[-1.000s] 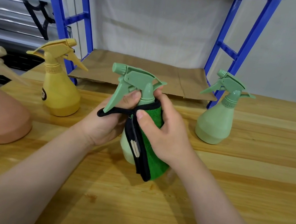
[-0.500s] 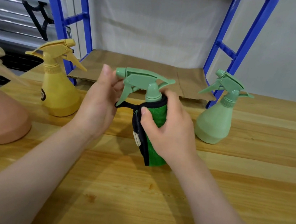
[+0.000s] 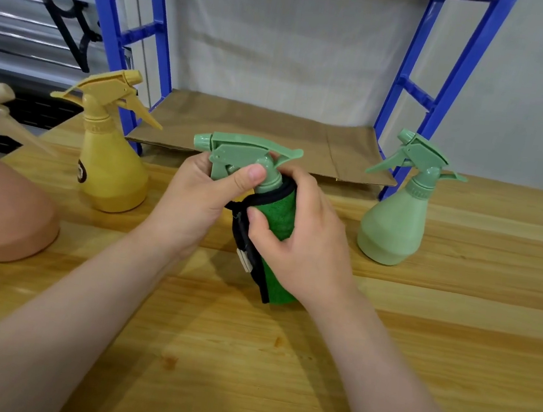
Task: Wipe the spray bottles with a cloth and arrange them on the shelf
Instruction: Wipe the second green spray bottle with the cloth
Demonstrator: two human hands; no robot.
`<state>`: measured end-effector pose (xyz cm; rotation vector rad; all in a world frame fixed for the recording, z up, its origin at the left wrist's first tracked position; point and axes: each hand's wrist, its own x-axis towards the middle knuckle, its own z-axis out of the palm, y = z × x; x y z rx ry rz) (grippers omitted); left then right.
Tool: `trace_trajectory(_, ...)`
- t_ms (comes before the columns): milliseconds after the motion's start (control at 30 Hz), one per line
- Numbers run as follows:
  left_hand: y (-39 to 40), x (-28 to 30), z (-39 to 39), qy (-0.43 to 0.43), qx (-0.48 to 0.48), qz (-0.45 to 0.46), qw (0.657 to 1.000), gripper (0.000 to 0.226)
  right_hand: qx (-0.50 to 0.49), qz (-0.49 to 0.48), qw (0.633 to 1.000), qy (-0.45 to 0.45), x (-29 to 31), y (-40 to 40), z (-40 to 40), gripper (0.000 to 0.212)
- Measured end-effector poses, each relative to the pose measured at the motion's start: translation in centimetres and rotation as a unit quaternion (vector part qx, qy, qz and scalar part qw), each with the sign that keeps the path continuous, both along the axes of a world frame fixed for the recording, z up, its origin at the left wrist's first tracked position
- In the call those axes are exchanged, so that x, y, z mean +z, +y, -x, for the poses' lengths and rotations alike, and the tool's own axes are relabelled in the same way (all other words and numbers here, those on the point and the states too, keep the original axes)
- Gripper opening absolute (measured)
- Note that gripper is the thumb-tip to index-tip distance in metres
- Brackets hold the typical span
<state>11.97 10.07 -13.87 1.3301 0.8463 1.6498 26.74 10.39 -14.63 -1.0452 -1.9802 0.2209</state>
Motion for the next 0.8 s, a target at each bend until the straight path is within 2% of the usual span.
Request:
trace_trajectory(300,0.5,0.2,1.2,-0.05,0.029,0.014,0.998,0.016,0.024,0.069,0.997,-0.01,-0.4,0.2,-0.3,0.067)
trace_trajectory(467,0.8,0.6,2.6,-0.075,0.038,0.014,0.996,0.032,0.076,0.121,0.99,0.016,-0.7,0.7,-1.0,0.069)
trace_trajectory(567,1.1,0.5,3.3,-0.088,0.048,0.018,0.995,0.025,0.095,0.144,0.985,0.023,-1.2,1.1,-1.1,0.069)
trace_trajectory(700,1.3,0.4,4.0,-0.103,0.056,0.023,0.993,0.028,0.116,0.161,0.979,0.043,-1.7,1.8,-1.5,0.07)
trace_trajectory(800,1.2,0.5,3.9,-0.094,0.043,0.011,0.995,0.045,0.12,0.164,0.978,0.046,-1.9,2.1,-1.7,0.073)
